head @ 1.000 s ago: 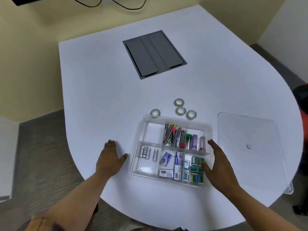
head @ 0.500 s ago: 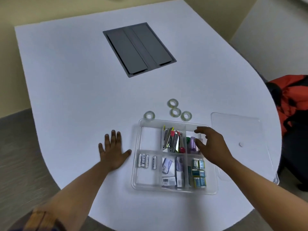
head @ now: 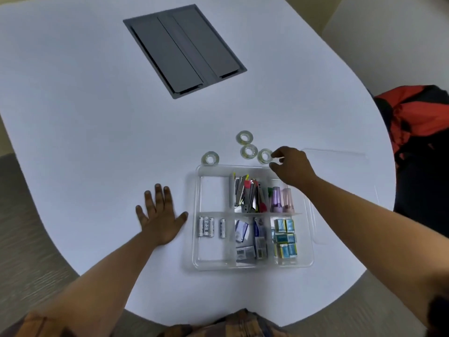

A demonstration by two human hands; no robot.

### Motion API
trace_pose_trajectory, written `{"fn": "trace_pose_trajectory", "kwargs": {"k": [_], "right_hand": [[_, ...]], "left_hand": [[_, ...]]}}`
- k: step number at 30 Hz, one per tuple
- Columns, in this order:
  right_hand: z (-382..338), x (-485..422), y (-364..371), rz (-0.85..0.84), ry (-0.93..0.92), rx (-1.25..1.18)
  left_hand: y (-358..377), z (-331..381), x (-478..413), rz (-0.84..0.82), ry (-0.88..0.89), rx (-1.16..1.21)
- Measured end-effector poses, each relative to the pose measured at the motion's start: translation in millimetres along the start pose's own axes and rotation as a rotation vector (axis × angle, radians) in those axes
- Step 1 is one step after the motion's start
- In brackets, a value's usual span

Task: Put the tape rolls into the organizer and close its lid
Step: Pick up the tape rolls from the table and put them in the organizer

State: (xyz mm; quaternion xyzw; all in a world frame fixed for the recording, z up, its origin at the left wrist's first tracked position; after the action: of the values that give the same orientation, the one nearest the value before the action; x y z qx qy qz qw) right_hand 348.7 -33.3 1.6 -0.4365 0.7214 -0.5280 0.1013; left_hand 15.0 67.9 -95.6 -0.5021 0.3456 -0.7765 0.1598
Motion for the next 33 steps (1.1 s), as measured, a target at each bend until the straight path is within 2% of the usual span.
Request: {"fn": "trace_pose_trajectory", "kwargs": {"k": [3, 11, 17, 20, 22, 24, 27, 29, 33], "right_hand": [[3, -19, 1, 0.002, 0.062, 0.005], [12, -66, 19, -0.137, 0.181, 0.046], [10, -77, 31, -0.142, 0.147, 0.215], [6, -73, 21, -0.053, 0.119, 0.227], [-1, -60, 15, 0.057, 0.11, 0.065], [-15, -38, 13, 0.125, 0.012, -0.122], [-42, 3, 19, 0.071, -0.178, -0.187], [-55, 26, 31, -0.026, -0.308, -0.124], [-66, 48, 64, -0.227, -0.517, 0.169]], "left_hand": [[0, 0, 0, -0.011, -0.011, 0.0], [3, 0, -4, -0.011, -0.035, -0.029], [4, -2, -6, -0.031, -0.036, -0.031], [3, 0, -6, -0.036, -0.041, -0.035], [2, 0, -5, -0.031, -0.042, -0.032], [1, 1, -4, -0.03, -0.042, -0.023], [-1, 2, -1, -0.035, -0.041, -0.005], [-2, 3, -1, -0.032, -0.042, -0.004], [-3, 4, 1, -0.021, -0.039, -0.002]]}}
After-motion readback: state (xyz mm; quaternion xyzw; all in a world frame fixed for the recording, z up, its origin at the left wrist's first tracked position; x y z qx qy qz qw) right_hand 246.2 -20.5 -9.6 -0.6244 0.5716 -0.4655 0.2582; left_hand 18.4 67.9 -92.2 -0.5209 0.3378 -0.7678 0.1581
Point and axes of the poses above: each hand's wrist, its own x-axis away from the middle knuckle, its own y-axis out of the palm, z = x × y, the point moved 1 cm from there along -x, towards the middle knuckle, and after that the axes turned 4 degrees about -z, right-handed, at the moved point
